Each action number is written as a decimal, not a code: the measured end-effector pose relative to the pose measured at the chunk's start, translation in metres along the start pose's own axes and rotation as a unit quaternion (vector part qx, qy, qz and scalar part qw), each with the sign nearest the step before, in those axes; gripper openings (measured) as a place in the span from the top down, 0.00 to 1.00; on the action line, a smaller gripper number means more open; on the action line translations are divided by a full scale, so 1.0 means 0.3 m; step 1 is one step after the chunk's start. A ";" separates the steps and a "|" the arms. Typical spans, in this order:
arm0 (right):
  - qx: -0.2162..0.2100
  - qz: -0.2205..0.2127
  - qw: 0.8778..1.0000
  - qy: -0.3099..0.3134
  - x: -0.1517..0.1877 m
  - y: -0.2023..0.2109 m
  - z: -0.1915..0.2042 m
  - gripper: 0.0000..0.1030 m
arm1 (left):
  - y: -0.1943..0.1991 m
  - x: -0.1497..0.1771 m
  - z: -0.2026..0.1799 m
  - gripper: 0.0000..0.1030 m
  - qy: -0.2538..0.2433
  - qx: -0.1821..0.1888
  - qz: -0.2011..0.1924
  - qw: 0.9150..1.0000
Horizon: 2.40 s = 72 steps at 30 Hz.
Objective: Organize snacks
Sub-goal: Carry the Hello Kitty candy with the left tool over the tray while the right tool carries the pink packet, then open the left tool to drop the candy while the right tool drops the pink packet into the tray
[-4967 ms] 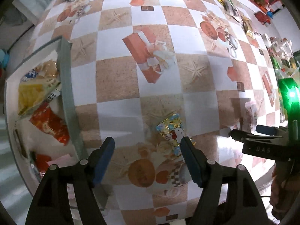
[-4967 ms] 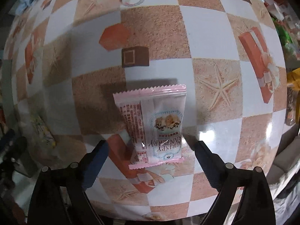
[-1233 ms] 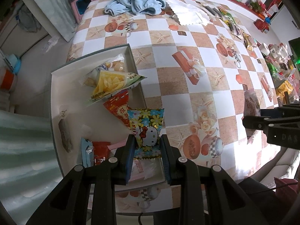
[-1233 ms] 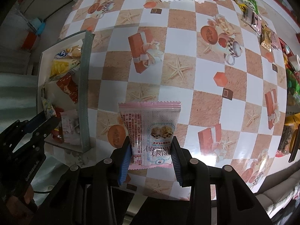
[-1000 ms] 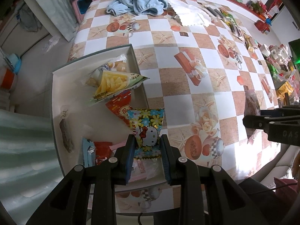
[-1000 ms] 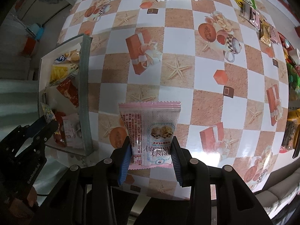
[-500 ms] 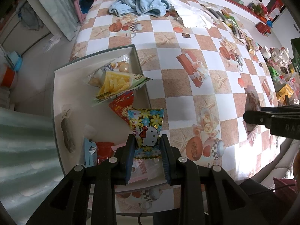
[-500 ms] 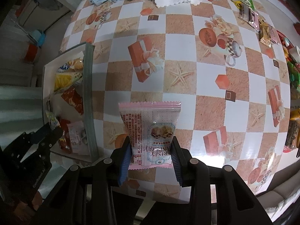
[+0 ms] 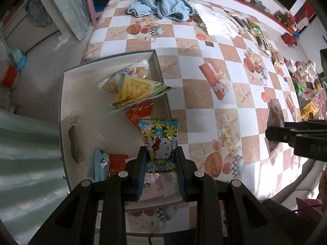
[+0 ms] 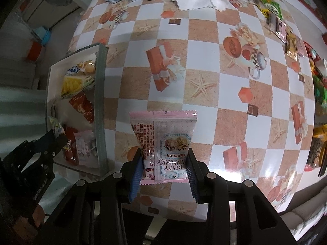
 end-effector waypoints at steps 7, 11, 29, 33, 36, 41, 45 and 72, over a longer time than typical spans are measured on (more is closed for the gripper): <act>0.007 0.002 1.000 0.023 -0.014 0.003 0.052 0.60 | -0.004 0.008 0.059 0.71 0.028 0.003 -0.001 1.000; 0.010 0.004 0.999 0.036 -0.026 0.002 0.092 0.60 | 0.001 0.015 0.119 0.71 0.055 0.000 -0.005 0.998; -0.017 0.029 0.989 0.142 -0.072 -0.088 0.437 0.60 | -0.026 0.134 0.346 0.71 0.120 -0.023 0.022 0.992; -0.024 0.038 0.987 0.151 -0.079 -0.129 0.495 0.60 | -0.044 0.137 0.349 0.71 0.108 -0.025 0.032 0.993; -0.027 0.045 0.987 0.154 -0.079 -0.155 0.528 0.60 | -0.056 0.133 0.352 0.71 0.100 -0.026 0.037 0.994; -0.032 0.054 0.987 0.148 -0.097 -0.194 0.560 0.60 | -0.084 0.129 0.350 0.71 0.088 -0.027 0.050 0.995; -0.033 0.056 0.987 0.145 -0.108 -0.214 0.579 0.60 | -0.098 0.130 0.347 0.71 0.082 -0.026 0.056 0.995; -0.025 0.070 0.987 0.140 -0.133 -0.253 0.592 0.60 | -0.131 0.115 0.362 0.71 0.085 -0.021 0.062 0.994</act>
Point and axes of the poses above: each gripper's, at about its wrist camera, not at the fingertips, and y roughly against the way its jaws point, z to its left, x to its underside, the point moved 4 cm from there along -y, roughly the way its jaws point, and after that the axes turned 5 degrees about y, right-handed, at the moved point
